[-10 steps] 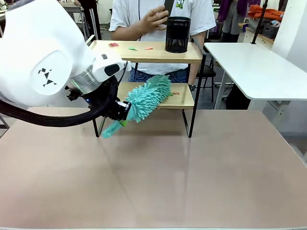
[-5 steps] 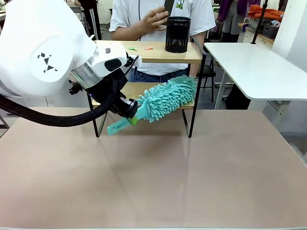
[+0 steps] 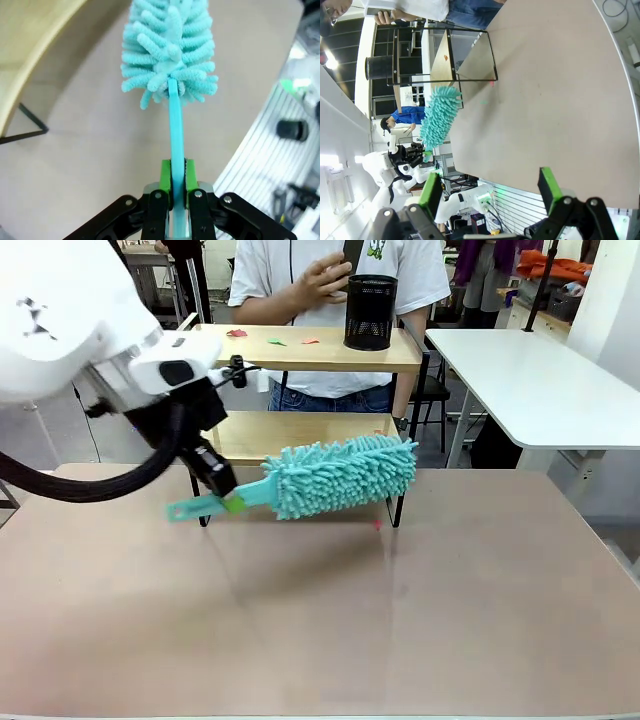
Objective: Clean the shelf.
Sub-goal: Clean the specific tier of the Shelf with the Duster once objects are removed.
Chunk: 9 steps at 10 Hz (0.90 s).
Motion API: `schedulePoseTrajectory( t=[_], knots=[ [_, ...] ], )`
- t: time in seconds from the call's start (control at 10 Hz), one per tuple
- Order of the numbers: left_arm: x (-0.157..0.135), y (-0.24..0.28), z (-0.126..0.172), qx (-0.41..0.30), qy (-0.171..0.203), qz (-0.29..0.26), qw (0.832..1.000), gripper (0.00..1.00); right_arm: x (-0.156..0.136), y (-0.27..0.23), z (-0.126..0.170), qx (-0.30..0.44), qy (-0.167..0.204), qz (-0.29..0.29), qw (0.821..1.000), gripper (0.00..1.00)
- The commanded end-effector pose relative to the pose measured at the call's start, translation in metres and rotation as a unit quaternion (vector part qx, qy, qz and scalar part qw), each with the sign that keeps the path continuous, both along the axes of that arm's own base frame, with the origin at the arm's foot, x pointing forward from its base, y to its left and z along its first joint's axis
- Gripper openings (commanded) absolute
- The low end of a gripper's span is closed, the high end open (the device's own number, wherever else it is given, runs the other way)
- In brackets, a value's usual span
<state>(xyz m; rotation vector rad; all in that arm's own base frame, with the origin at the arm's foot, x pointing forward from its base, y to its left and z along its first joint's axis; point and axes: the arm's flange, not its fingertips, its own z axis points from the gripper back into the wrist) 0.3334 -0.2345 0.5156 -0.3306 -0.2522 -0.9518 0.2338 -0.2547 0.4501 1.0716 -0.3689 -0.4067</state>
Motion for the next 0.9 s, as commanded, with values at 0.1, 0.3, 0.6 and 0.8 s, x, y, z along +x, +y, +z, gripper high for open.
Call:
schedulePoseTrajectory(
  t=[0.1, 0.3, 0.6, 0.8],
  knots=[
    [-0.005, 0.036, 0.024, -0.009, -0.017, -0.039, 0.999, 0.12, -0.001, -0.001, 0.000, -0.007, -0.008, 0.009, 1.000, 1.00],
    [-0.007, 0.056, 0.032, -0.031, -0.012, -0.041, 0.999, 0.12, -0.001, -0.001, 0.000, -0.007, -0.008, 0.009, 1.000, 1.00],
    [-0.010, 0.072, 0.037, -0.038, -0.021, -0.033, 0.998, 0.12, -0.001, -0.001, 0.000, -0.007, -0.008, 0.009, 1.000, 1.00],
    [-0.014, 0.093, 0.032, -0.042, 0.000, -0.011, 0.999, 0.12, -0.001, -0.001, 0.000, -0.007, -0.008, 0.009, 1.000, 1.00]
  ],
)
